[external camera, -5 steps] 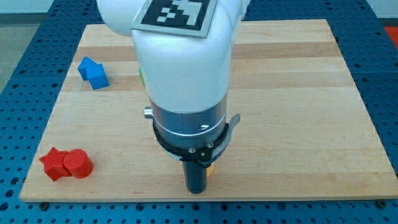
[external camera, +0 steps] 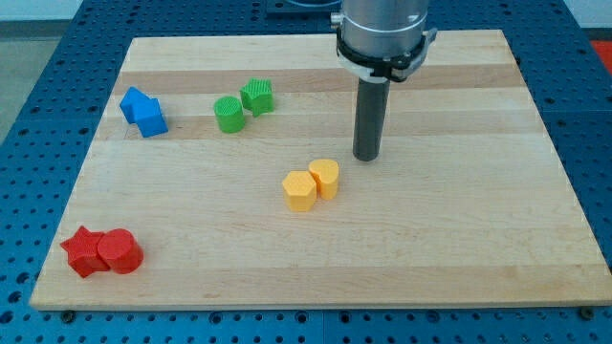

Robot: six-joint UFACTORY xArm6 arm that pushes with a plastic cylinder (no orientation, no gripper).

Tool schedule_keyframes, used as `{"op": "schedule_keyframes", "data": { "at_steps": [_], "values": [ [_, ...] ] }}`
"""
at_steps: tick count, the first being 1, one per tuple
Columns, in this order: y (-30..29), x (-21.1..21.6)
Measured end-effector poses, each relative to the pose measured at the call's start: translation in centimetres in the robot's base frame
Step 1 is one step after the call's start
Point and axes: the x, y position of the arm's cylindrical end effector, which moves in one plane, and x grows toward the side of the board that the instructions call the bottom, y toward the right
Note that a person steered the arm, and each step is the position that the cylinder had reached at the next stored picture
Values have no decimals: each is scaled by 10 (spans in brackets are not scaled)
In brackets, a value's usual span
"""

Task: Separate the yellow hexagon and the yellow heart

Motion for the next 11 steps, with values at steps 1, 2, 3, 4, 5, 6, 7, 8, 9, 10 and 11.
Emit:
{"op": "schedule_keyframes", "data": {
  "at_steps": [1,2,3,4,5,6,7,8,9,10,11],
  "values": [
    [0,35],
    [-1,111],
    [-25,157],
    [-80,165],
    [-142,146],
    [-151,106],
    [-141,96],
    [-134,96],
    [-118,96],
    [-89,71],
    [-64,35]
  ]
}}
